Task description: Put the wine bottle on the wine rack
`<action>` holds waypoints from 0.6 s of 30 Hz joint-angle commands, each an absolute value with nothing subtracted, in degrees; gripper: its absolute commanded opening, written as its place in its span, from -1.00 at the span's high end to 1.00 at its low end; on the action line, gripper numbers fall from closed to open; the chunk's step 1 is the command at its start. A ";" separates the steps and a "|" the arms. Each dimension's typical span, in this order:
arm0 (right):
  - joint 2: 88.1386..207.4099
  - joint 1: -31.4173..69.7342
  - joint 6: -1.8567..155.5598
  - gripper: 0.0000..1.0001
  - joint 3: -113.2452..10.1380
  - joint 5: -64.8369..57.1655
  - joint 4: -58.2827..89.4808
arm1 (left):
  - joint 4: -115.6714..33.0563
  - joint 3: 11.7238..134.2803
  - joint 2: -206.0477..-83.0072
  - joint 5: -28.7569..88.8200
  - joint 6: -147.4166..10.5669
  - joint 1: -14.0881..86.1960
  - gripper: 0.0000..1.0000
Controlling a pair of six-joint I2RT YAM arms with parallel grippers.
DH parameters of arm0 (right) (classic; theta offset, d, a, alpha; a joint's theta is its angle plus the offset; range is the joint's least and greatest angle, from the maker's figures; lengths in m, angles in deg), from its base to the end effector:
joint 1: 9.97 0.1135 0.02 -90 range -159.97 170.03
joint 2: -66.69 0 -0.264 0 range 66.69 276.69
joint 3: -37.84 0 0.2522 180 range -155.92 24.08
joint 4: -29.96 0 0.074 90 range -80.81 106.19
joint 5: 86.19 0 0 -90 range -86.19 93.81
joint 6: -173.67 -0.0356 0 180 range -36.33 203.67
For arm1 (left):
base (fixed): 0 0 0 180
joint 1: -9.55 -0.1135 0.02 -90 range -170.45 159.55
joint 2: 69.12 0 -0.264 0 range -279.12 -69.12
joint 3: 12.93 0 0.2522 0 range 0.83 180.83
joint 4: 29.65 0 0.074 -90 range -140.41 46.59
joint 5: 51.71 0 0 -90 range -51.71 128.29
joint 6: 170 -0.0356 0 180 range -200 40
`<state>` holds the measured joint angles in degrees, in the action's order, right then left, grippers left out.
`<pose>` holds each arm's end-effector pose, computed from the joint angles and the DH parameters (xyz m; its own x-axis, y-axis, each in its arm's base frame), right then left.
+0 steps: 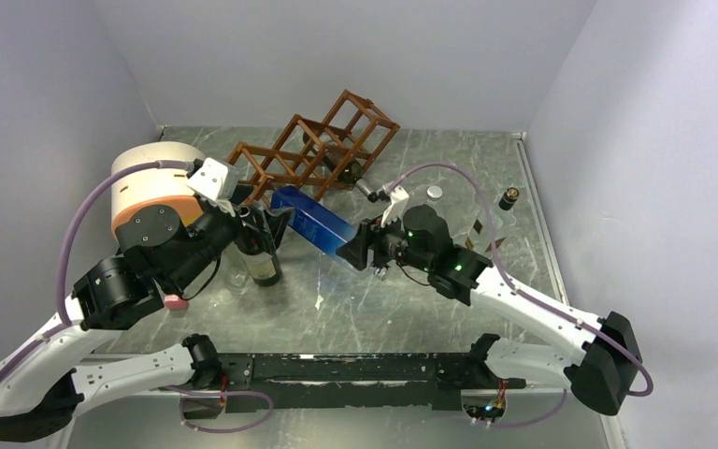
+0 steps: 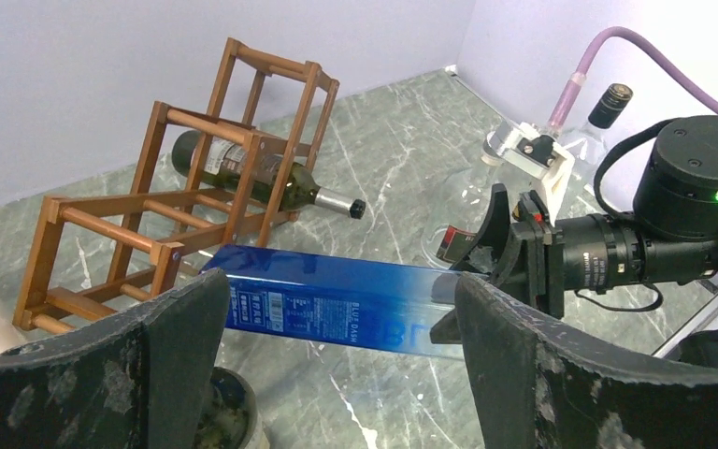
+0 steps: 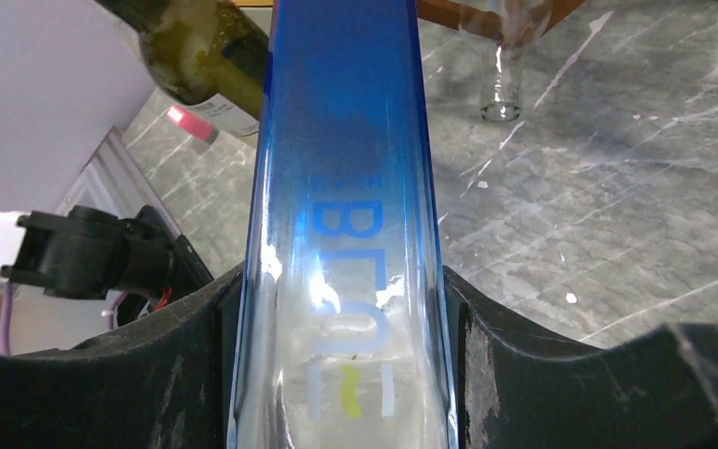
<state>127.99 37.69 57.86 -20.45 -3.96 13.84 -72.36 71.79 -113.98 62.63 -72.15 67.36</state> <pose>0.1637 0.1868 0.2960 -0.5550 0.0314 -0.8312 -0.6407 0.6212 0.4512 0.0831 -0.1045 0.4561 -0.1016 -0.0722 -0.9922 0.5430 0.8317 -0.1161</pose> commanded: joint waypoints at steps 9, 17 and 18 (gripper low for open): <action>132.95 40.51 57.33 1.00 -23.11 0.72 30.87 | -72.34 72.05 -112.84 63.77 -71.59 67.17 -0.88; 132.38 42.09 54.27 1.00 -21.83 2.05 37.64 | -75.08 73.92 -116.93 66.08 -72.08 67.21 -0.87; 132.62 42.12 54.18 1.00 -22.10 2.38 37.79 | -75.20 74.03 -117.42 66.41 -72.13 67.21 -0.87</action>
<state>135.16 41.43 56.14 -19.25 0.78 20.23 -73.67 71.84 -115.67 64.40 -71.23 67.36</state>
